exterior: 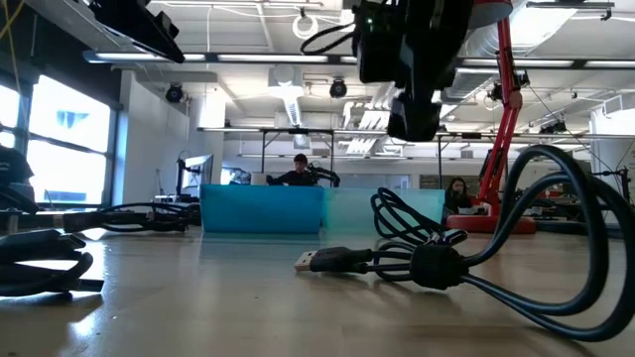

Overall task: Pick & Place USB Port
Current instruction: Put the black HDMI cable into the blue bin

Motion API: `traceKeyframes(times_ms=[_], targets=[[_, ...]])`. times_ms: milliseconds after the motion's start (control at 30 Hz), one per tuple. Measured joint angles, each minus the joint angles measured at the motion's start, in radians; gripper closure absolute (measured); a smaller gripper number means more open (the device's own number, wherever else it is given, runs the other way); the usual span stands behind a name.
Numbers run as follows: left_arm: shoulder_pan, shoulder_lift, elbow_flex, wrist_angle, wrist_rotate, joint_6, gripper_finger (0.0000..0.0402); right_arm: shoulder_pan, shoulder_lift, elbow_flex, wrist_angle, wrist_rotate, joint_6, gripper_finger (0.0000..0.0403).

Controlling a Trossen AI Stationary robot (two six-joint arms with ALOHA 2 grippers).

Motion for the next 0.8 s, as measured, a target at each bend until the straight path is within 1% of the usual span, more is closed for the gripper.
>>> traceKeyframes(times_ms=[167, 233, 300, 367, 567, 667, 800], targets=[[0.0, 0.059, 0.0, -0.027, 0.024, 0.0, 0.0261, 0.072, 0.0, 0.0, -0.015, 0.327, -0.018, 0.0222], [0.0, 0.077, 0.0, -0.039, 0.024, 0.0, 0.0261, 0.11, 0.0, 0.0, -0.009, 0.431, -0.032, 0.0222], [0.0, 0.093, 0.0, -0.053, 0.025, 0.0, 0.0261, 0.15, 0.0, -0.002, 0.004, 0.513, -0.046, 0.0222], [0.0, 0.106, 0.0, -0.052, 0.025, 0.0, 0.0261, 0.183, 0.0, -0.018, 0.038, 0.579, -0.048, 0.0222], [0.0, 0.13, 0.0, -0.052, 0.024, 0.0, 0.0261, 0.237, 0.0, -0.119, 0.225, 0.677, -0.043, 0.0222], [0.0, 0.136, 0.0, -0.052, 0.03, 0.0, 0.0261, 0.248, 0.0, -0.158, 0.287, 0.784, -0.045, 0.0222], [0.0, 0.136, 0.0, -0.055, 0.042, 0.0, 0.0261, 0.251, 0.0, -0.172, 0.315, 0.903, -0.099, 0.0222]])
